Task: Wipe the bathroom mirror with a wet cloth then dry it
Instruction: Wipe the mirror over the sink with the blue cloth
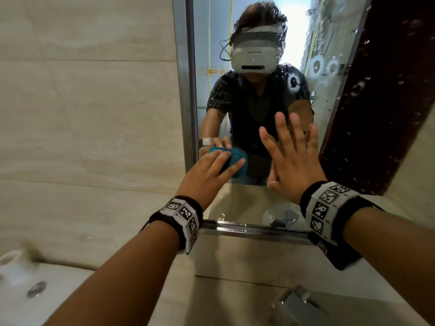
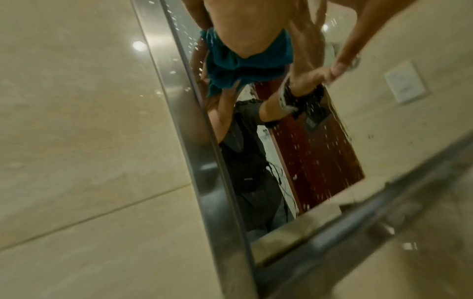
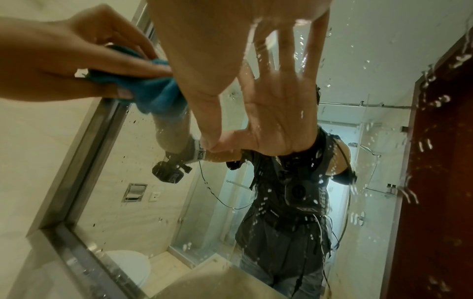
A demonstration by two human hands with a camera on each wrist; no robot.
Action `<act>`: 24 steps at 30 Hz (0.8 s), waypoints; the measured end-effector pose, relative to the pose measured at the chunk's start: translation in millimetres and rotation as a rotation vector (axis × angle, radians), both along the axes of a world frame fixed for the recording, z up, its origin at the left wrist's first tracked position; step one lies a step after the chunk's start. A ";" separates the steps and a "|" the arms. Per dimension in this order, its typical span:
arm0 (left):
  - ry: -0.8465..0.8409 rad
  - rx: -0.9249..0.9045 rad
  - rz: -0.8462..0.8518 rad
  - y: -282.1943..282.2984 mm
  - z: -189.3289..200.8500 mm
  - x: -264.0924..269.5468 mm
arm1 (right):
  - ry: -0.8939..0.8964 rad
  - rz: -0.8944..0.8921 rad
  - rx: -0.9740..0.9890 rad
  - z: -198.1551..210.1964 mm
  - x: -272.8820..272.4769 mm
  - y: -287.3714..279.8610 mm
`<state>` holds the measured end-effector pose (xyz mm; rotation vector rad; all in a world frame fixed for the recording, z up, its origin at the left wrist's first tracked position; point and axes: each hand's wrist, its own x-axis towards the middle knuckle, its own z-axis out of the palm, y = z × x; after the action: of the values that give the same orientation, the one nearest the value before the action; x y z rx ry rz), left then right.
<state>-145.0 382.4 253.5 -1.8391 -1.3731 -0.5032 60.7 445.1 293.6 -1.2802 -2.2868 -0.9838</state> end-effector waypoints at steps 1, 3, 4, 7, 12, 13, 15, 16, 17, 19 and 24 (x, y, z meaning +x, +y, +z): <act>-0.005 0.087 0.042 1.1 3.3 -2.8 | 0.000 0.000 -0.009 0.3 -0.4 -0.6; -0.047 -0.007 0.091 4.5 5.9 -7.8 | -0.005 -0.005 -0.028 0.2 -0.4 -0.7; -0.106 -0.080 0.099 2.0 12.9 -6.4 | -0.004 -0.006 -0.031 0.2 -0.4 -0.7; -0.264 0.089 0.102 1.4 2.1 -5.9 | 0.007 -0.002 -0.021 -0.8 -1.0 0.0; -0.118 0.018 0.048 0.1 -32.8 0.7 | 0.021 0.013 0.023 -3.9 -2.1 4.6; -0.072 0.014 0.046 0.1 -40.8 0.1 | 0.023 0.018 0.025 -4.6 -2.2 5.0; -0.045 -0.050 0.038 -1.5 -54.4 -0.5 | 0.029 0.029 0.031 -4.7 -2.1 4.7; -0.030 -0.062 0.029 -2.6 -60.2 0.1 | 0.029 0.030 0.032 -4.4 -1.7 4.3; -0.015 -0.077 0.028 -4.8 -65.0 1.1 | 0.026 0.029 0.031 -4.2 -1.5 4.1; 0.014 -0.111 0.040 -7.1 -72.8 4.0 | 0.023 0.029 0.026 -3.8 -1.5 3.8; 0.017 -0.209 0.036 -10.1 -87.1 8.1 | 0.044 0.059 0.031 -5.3 -1.6 3.9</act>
<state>-136.9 372.3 166.4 -1.9757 -1.4919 -0.3350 59.1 448.9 288.3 -1.2025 -2.2540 -0.9571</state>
